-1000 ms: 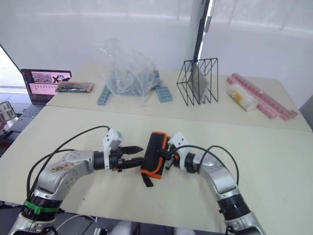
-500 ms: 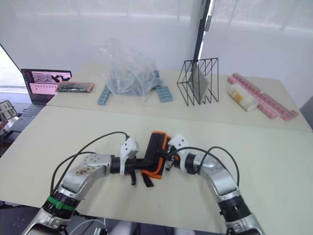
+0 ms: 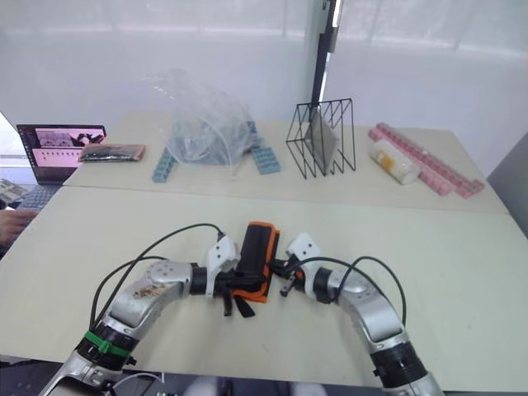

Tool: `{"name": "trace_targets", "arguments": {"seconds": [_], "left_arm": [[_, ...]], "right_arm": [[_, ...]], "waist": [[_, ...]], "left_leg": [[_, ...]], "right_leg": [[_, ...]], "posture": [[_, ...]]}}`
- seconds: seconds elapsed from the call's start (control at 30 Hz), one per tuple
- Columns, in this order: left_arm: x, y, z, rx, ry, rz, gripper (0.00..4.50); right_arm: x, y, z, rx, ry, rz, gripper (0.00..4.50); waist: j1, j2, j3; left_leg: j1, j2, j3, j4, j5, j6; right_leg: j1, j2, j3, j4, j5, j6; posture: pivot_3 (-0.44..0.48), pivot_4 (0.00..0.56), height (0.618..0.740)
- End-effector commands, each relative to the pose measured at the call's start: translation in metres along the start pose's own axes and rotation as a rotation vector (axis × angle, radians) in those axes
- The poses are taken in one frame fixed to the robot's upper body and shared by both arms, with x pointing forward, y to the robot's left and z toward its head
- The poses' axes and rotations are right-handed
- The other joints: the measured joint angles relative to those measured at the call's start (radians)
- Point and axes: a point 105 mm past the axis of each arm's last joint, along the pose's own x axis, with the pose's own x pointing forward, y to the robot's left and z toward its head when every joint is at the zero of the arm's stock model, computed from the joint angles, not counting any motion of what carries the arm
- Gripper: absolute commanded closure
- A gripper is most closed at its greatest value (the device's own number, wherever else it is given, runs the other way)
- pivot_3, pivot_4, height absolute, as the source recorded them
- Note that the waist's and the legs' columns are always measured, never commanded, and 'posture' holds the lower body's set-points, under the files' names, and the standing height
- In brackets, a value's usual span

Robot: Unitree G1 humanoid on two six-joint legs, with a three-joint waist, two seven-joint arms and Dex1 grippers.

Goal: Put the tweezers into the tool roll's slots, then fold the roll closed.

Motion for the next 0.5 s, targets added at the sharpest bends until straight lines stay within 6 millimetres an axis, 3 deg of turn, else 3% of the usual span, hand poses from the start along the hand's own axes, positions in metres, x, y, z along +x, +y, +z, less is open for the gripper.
{"name": "trace_targets", "arguments": {"seconds": [0.03,0.3,0.5], "left_arm": [[-0.002,-0.004,-0.023,-0.039,0.084,-0.009,4.48],[-0.006,-0.003,-0.033,-0.095,0.090,0.001,4.48],[-0.005,-0.005,-0.034,-0.091,0.096,-0.002,4.48]], "right_arm": [[0.000,0.001,-0.009,0.026,0.030,0.009,4.50],[-0.005,-0.001,0.048,-0.047,-0.166,0.097,4.50],[0.007,0.002,0.053,-0.077,-0.157,0.137,4.50]], "waist": [[-0.001,-0.001,-0.001],[-0.008,-0.001,-0.001],[-0.009,-0.001,-0.001]], "left_leg": [[0.000,0.000,0.000,0.000,0.000,0.000],[-0.001,0.001,-0.001,0.000,0.000,0.000],[-0.001,0.001,-0.002,0.000,0.000,0.000]], "right_leg": [[0.000,0.000,0.000,0.000,0.000,0.000],[-0.001,0.001,0.000,0.000,0.000,0.000],[-0.001,0.001,-0.001,0.000,0.000,0.000]], "posture": [[0.000,0.150,0.720],[0.000,0.150,0.720],[0.000,0.150,0.720]]}}
